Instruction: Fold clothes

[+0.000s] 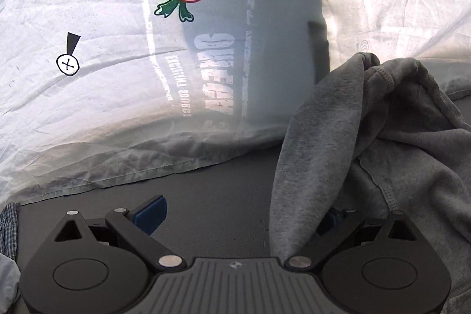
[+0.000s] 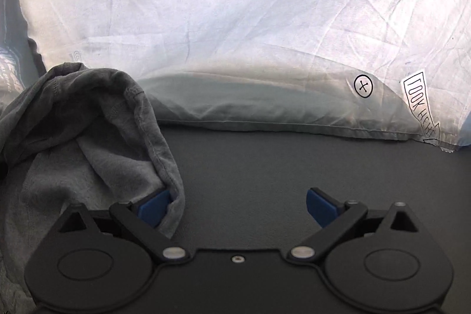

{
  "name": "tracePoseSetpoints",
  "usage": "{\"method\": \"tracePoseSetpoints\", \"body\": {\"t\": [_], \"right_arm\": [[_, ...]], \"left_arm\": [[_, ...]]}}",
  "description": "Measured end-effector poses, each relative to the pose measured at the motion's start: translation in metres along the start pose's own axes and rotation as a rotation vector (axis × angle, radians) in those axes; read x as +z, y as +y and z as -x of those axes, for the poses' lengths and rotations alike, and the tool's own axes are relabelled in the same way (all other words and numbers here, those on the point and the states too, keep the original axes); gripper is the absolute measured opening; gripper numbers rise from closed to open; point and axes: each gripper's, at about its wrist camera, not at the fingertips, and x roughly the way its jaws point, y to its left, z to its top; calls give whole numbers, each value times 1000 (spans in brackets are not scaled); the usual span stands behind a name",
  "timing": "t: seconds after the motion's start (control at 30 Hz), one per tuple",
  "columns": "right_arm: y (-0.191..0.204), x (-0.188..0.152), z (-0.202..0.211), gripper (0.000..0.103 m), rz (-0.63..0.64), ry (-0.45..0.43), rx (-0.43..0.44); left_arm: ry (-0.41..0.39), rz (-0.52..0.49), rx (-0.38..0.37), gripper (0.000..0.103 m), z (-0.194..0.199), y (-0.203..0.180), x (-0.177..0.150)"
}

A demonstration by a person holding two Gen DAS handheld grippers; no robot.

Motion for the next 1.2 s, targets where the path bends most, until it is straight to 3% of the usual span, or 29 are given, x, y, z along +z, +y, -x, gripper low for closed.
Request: {"method": "tracePoseSetpoints", "body": {"t": [0.13, 0.3, 0.6, 0.67, 0.9, 1.2], "right_arm": [[7, 0, 1, 102, 75, -28, -62], [5, 1, 33, 102, 80, -116, -138], [1, -16, 156, 102, 99, -367, -247], [-1, -26, 183, 102, 108, -408, -263], [4, -72, 246, 102, 196, -494, -324], [14, -139, 277, 102, 245, -440, -329]], "left_arm": [[-21, 132, 6, 99, 6, 21, 2], [-71, 239, 9, 98, 37, 39, 0], [-81, 582, -177, 98, 116, 99, -29], [-78, 613, -200, 98, 132, 107, -38], [-53, 568, -234, 98, 182, 121, -80], [39, 459, -247, 98, 203, 122, -138]]}}
